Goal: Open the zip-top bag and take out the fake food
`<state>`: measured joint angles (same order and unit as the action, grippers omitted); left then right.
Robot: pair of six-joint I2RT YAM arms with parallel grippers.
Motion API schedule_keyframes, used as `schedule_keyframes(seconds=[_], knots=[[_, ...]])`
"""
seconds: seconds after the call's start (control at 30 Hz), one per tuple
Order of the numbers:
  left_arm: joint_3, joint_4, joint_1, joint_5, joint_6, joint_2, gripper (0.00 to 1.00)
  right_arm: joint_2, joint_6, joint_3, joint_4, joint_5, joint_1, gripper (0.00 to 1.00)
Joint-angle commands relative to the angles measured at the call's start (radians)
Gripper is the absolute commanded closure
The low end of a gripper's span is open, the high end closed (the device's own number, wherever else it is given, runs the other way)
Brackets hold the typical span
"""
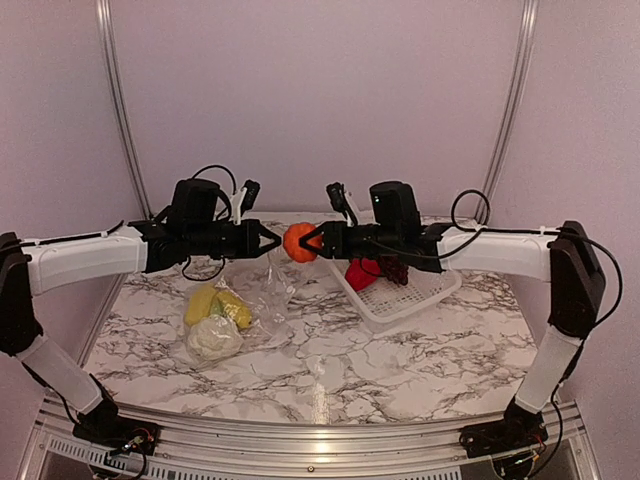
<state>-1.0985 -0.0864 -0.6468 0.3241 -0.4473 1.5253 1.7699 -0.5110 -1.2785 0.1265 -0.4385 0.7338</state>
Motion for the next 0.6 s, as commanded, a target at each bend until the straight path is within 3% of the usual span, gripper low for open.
schedule_keyframes(seconds=[0.0,0.33,0.57], knots=[[-0.065,-0.031,0.004,0.06,0.021,0.059,1.0,-0.085,0.024,0.048,-0.052,0.033,-0.083,0.68],[-0.189,-0.038,-0.03,0.09,0.023,0.175,1.0,-0.115,0.129,0.108,-0.262,0.122,-0.341,0.68],[-0.252,-0.026,-0.04,0.098,0.017,0.227,1.0,-0.082,0.198,0.118,-0.347,0.184,-0.458,0.64]])
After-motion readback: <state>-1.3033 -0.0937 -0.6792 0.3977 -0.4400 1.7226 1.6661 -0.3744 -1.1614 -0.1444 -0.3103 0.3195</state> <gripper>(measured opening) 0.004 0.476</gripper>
